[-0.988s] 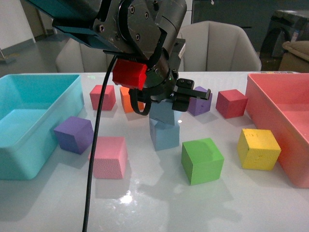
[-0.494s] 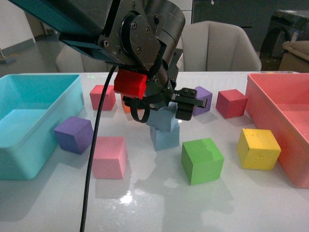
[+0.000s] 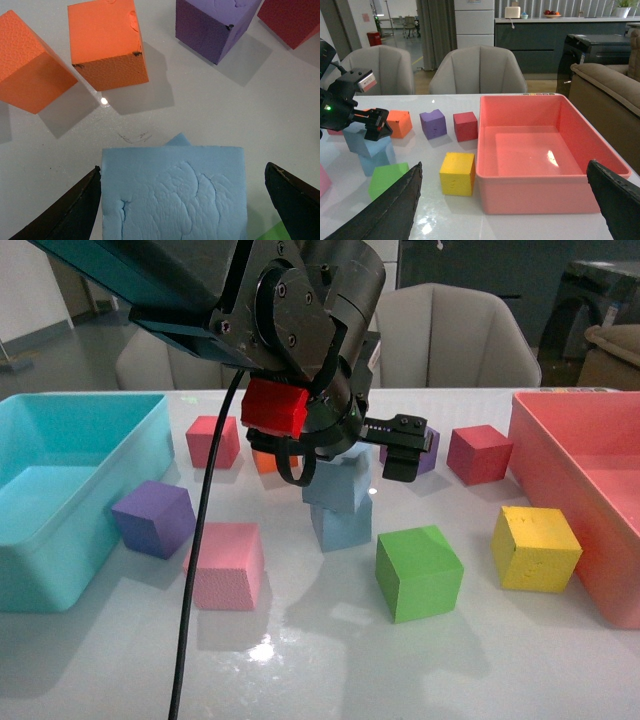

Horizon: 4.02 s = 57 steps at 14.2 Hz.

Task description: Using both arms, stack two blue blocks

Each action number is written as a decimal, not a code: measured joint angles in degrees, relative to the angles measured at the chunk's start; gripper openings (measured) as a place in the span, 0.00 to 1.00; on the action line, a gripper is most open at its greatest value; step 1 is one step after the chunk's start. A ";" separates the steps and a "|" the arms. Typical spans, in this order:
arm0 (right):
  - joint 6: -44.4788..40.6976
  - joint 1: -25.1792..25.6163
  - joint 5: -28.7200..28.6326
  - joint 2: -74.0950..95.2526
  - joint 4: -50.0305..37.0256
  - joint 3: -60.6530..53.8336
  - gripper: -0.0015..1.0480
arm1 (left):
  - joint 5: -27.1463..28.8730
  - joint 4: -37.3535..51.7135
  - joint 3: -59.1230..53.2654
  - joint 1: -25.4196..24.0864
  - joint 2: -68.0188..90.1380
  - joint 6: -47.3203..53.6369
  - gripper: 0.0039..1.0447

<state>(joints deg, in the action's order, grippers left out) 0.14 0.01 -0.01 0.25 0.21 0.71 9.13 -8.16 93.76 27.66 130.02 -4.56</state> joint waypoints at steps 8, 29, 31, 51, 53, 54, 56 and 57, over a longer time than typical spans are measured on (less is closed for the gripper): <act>0.00 0.00 0.00 0.00 0.00 0.00 0.94 | 3.19 17.77 -17.09 2.19 -23.08 5.01 0.94; 0.00 0.00 0.00 0.00 -0.02 0.00 0.94 | -3.56 41.88 -90.03 -22.25 -91.86 4.74 0.01; 0.00 0.00 0.00 0.00 -0.02 0.00 0.94 | -8.57 39.23 -90.88 -27.26 -95.41 4.74 0.01; 0.00 0.00 0.00 0.00 -0.02 0.02 0.94 | -9.09 7.74 -93.11 -27.54 -129.52 4.61 0.01; 0.00 0.00 0.00 0.00 -0.02 0.02 0.94 | -9.11 7.93 -93.11 -27.54 -129.52 4.57 0.07; 0.00 0.00 0.00 0.00 -0.02 0.02 0.94 | -9.11 7.98 -93.11 -27.54 -129.52 4.57 0.21; 0.00 0.00 0.00 0.00 0.00 0.00 0.94 | -9.11 7.98 -93.11 -27.54 -129.52 4.57 0.44; 0.00 0.00 0.00 0.00 -0.02 0.02 0.94 | -9.11 7.98 -93.11 -27.54 -129.52 4.57 0.56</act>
<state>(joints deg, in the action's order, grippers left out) 0.14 0.01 -0.01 0.25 0.19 0.73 0.01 -0.19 0.64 0.12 0.49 0.01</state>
